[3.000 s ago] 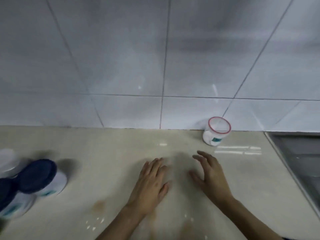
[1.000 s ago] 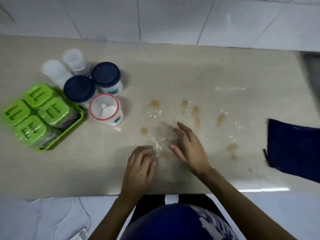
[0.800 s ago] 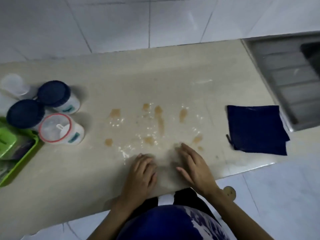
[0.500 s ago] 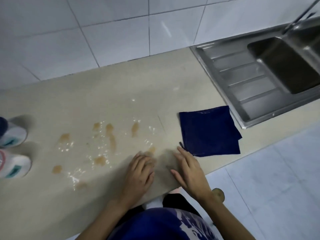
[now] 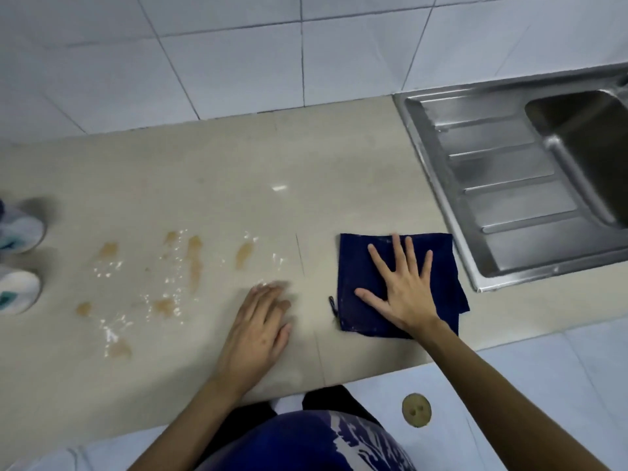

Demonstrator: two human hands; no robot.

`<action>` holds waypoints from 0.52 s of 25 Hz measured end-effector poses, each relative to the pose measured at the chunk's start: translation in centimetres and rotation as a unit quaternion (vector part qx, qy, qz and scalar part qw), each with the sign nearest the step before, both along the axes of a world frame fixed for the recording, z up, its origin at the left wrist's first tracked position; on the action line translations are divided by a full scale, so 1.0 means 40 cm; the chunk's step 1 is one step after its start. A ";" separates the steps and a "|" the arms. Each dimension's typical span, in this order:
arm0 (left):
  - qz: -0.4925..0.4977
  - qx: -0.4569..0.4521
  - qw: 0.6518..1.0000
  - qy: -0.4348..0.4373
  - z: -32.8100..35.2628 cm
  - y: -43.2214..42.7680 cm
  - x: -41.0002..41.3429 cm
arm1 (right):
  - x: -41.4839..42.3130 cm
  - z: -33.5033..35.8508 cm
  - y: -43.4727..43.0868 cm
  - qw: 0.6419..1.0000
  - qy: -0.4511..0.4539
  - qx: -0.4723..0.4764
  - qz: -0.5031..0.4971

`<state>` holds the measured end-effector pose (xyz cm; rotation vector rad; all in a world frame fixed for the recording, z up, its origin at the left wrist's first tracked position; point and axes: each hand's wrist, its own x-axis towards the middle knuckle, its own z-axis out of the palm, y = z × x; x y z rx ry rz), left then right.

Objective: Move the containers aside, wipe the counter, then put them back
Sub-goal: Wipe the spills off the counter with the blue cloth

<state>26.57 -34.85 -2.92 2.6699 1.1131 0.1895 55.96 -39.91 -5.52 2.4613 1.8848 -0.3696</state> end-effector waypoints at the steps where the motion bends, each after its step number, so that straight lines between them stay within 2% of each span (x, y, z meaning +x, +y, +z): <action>1: 0.015 -0.006 1.000 0.017 -0.002 -0.002 -0.012 | -0.006 -0.007 -0.001 1.000 -0.009 -0.013 0.000; 5: 0.080 -0.051 0.994 0.056 -0.017 -0.030 -0.065 | -0.015 -0.006 -0.002 1.000 -0.014 -0.021 0.000; 8: 0.124 -0.073 0.988 0.050 -0.026 -0.052 -0.125 | -0.054 0.000 -0.005 1.000 -0.017 -0.024 0.000; 13: 0.154 -0.091 0.983 0.032 -0.037 -0.060 -0.258 | -0.322 -0.003 -0.003 0.996 -0.023 -0.017 0.082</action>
